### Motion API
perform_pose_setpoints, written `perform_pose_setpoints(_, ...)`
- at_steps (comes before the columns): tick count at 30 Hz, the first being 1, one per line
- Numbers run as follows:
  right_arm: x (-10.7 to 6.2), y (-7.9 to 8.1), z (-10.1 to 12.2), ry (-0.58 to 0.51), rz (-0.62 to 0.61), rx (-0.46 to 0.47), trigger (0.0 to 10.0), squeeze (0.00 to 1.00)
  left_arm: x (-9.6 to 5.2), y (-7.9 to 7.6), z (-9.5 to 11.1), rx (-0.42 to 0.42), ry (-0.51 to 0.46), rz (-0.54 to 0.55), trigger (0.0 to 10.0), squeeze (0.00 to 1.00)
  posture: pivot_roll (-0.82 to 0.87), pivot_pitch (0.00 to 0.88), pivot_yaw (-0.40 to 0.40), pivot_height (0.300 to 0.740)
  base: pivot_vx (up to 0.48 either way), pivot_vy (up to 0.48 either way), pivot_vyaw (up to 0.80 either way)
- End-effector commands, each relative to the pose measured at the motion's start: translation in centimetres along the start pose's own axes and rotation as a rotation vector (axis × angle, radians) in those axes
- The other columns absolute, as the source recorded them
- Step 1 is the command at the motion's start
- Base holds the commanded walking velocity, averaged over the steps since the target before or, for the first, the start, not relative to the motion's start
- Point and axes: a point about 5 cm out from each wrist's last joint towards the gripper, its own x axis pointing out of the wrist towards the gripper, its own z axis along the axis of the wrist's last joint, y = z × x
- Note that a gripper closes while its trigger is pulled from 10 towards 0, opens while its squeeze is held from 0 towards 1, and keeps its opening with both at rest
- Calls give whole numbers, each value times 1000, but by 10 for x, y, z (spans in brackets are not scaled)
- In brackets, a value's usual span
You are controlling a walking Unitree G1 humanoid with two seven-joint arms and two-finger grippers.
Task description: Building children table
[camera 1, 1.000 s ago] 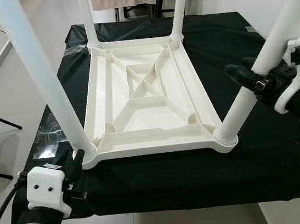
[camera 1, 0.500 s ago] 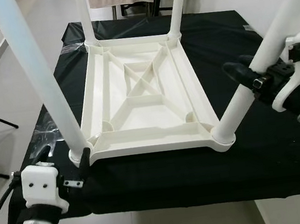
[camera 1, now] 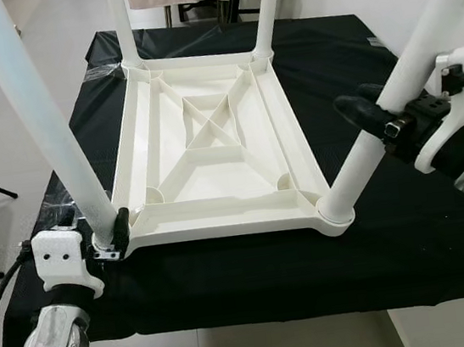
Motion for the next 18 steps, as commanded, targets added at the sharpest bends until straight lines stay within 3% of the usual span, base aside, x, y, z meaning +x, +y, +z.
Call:
perform_pose_setpoints(1,1,9,5,-17,65,11,0,0,-4,2,-12,-9,31,24,10000,0,-38,186,-129,740,0,0,0)
perform_pose_setpoints(2,1,9,5,-17,65,11,0,0,-4,2,-12,-9,31,24,10000,0,-38,186,-129,740,0,0,0)
perform_pose_setpoints(3,1,9,5,-17,64,11,0,0,-4,5,-18,-21,41,42,4667,0,-39,184,-135,740,0,0,0)
perform_pose_setpoints(4,1,8,5,-16,62,10,0,0,-4,6,-19,-30,36,38,0,0,-40,182,-134,740,0,0,0)
perform_pose_setpoints(18,4,7,0,-9,29,28,0,0,11,20,0,-53,-71,46,0,0,-31,178,-129,740,0,0,0)
